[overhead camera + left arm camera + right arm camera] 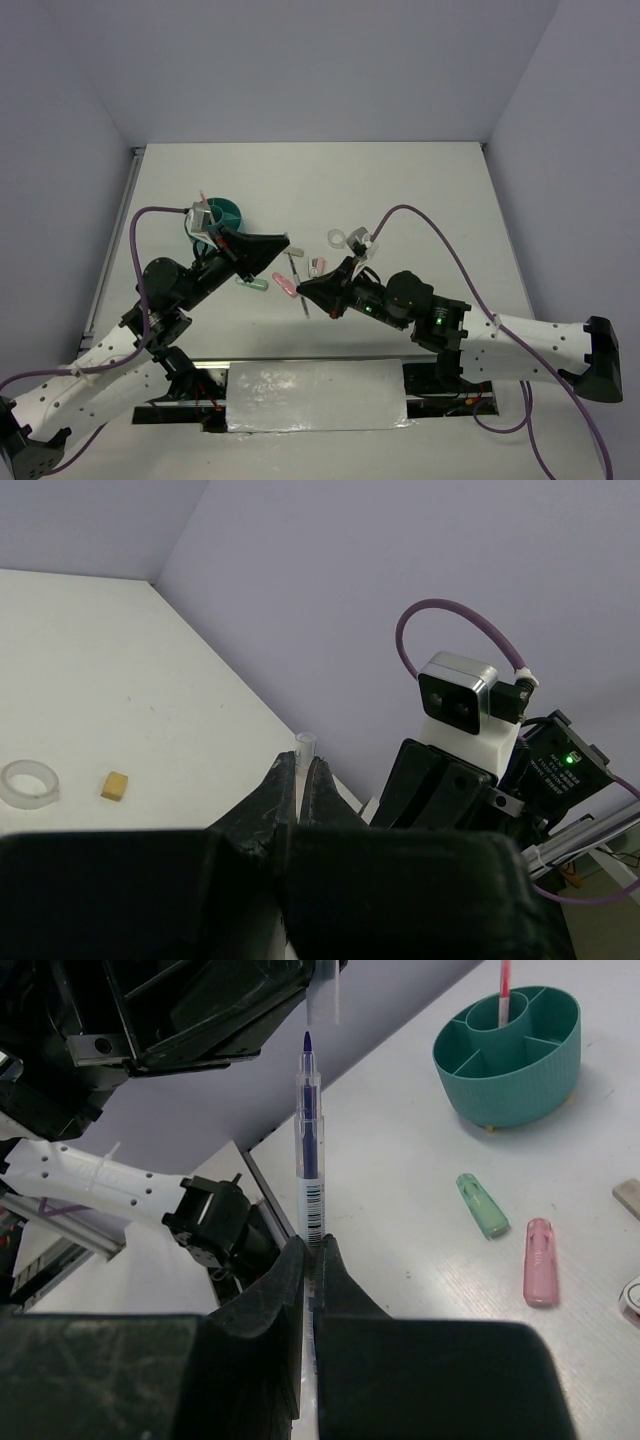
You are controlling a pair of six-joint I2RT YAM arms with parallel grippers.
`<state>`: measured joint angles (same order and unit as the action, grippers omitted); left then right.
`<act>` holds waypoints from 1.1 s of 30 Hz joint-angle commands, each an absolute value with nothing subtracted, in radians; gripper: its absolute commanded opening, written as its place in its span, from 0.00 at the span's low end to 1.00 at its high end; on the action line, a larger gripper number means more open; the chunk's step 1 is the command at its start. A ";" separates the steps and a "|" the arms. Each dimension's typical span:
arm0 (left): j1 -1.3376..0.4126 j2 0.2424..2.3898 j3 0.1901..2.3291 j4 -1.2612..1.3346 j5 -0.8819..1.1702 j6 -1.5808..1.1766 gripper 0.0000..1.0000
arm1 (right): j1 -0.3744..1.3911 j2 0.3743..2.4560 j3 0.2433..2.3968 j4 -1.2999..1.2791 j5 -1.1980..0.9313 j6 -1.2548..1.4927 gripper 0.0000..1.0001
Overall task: Sort the stationery into containers
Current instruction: Close the pen cap on the pen.
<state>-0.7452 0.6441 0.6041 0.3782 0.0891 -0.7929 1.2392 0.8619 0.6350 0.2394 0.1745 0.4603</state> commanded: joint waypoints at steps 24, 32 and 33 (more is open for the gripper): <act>-0.747 0.646 0.561 0.511 0.156 -0.842 0.00 | 1.247 0.865 0.742 0.293 0.258 0.403 0.00; -0.749 0.647 0.554 0.506 0.163 -0.853 0.00 | 1.247 0.894 0.793 0.354 0.290 0.365 0.00; -0.749 0.647 0.555 0.503 0.170 -0.851 0.00 | 1.249 0.899 0.801 0.357 0.294 0.354 0.00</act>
<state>-0.7444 0.6456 0.5598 0.4839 0.1287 -0.8452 1.2400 0.8951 0.7132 0.2310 0.2478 0.3962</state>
